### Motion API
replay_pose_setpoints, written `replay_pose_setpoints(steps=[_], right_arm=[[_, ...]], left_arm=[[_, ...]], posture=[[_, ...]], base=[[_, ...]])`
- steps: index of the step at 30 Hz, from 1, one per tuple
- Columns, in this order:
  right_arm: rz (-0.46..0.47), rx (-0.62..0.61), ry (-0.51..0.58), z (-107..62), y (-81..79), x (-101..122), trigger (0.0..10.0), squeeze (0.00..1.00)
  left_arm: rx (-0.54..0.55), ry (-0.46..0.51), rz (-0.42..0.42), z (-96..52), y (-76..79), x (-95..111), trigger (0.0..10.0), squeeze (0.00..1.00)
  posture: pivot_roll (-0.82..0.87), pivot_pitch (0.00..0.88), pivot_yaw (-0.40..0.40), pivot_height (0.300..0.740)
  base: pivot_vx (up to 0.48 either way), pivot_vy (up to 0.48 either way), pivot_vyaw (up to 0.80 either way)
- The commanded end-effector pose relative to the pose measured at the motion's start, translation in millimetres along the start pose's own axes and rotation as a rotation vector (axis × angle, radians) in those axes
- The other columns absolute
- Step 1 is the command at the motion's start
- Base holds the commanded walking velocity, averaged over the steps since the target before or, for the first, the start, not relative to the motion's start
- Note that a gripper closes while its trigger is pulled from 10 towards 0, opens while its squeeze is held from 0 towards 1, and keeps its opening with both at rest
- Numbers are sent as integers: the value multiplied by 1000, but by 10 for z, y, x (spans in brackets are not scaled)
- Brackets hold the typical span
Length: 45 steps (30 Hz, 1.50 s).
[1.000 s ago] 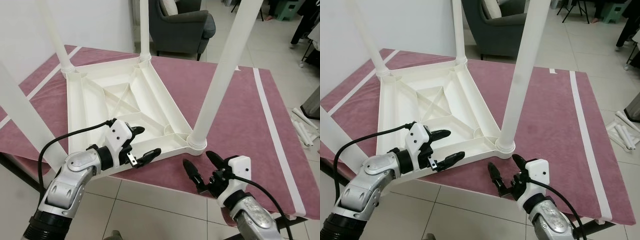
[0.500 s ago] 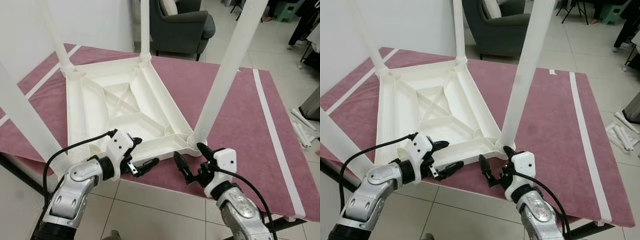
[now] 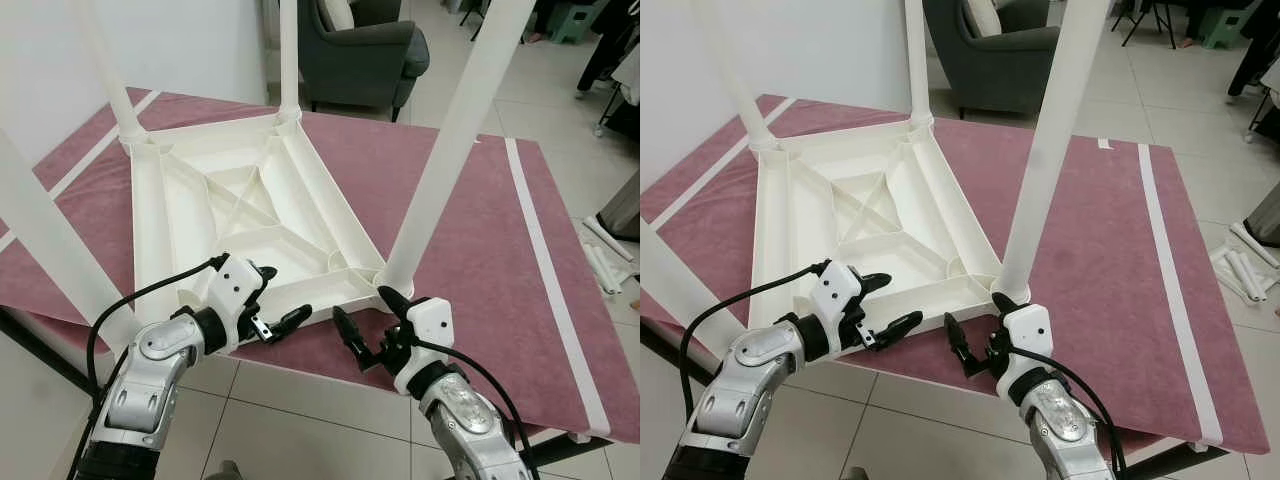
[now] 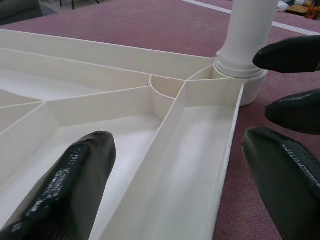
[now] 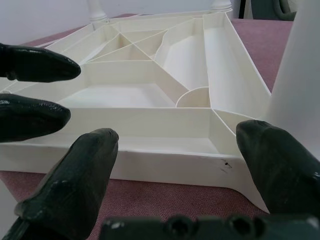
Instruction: Building children table
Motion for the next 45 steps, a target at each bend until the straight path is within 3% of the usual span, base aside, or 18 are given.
replay_pose_setpoints(steps=[1, 8, 20, 24, 26, 29, 36, 37, 39, 45], right_arm=[[-14, 2, -5, 26, 0, -28, 10000, 0], [-34, -3, 0, 76, 53, -29, 10000, 0], [-55, 32, -37, 95, 7, -109, 10000, 0], [-79, 34, -42, 128, 86, -98, 10000, 0], [-105, 58, -39, 199, 134, -50, 10000, 0], [-118, 77, -37, 294, 218, 1, 10000, 0], [-129, 102, -41, 418, 336, 63, 10000, 0], [-147, 107, -50, 492, 467, 106, 10000, 0], [-167, 108, -59, 537, 582, 140, 10000, 0], [-197, 74, -80, 583, 837, 185, 10000, 0]], left_arm=[[330, -44, 10, -48, -344, -63, 10000, 0], [293, -35, 27, -14, -297, -45, 10000, 0], [240, -49, 12, -91, -192, -74, 10000, 0], [126, -43, -31, -155, -28, -63, 10000, 0], [11, -52, -50, -259, 124, -71, 10000, 0], [-80, -72, -50, -386, 236, -87, 10000, 0], [-148, -95, -65, -583, 317, -83, 10000, 0], [-197, -132, -87, -758, 411, -121, 10000, 0], [-223, -166, -103, -882, 465, -153, 10000, 0], [-240, -209, -126, -1036, 490, -186, 10000, 0]], posture=[[86, 0, 14, 740], [102, 0, 3, 740], [129, 0, -16, 740], [132, 0, -25, 740], [139, 0, -27, 740], [152, 0, -36, 740], [172, 0, -45, 740], [191, 0, -52, 740], [202, 0, -57, 740], [219, 0, -62, 740]], base=[[0, 0, 0], [0, 0, 0], [0, 0, 0], [0, 0, 0], [0, 0, 0], [0, 0, 0], [0, 0, 0], [0, 0, 0], [0, 0, 0], [0, 0, 0]])
Point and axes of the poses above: a point about 5 cm out from each wrist's last joint towards the gripper, its own z axis pointing out of the wrist towards the gripper, its own x axis along the axis of the wrist's last joint, y = z × x, the point moved 5 cm from there along z, pointing out of the wrist towards the gripper, and after that the axes turned 7 degrees about z, right-handed, at the moved point
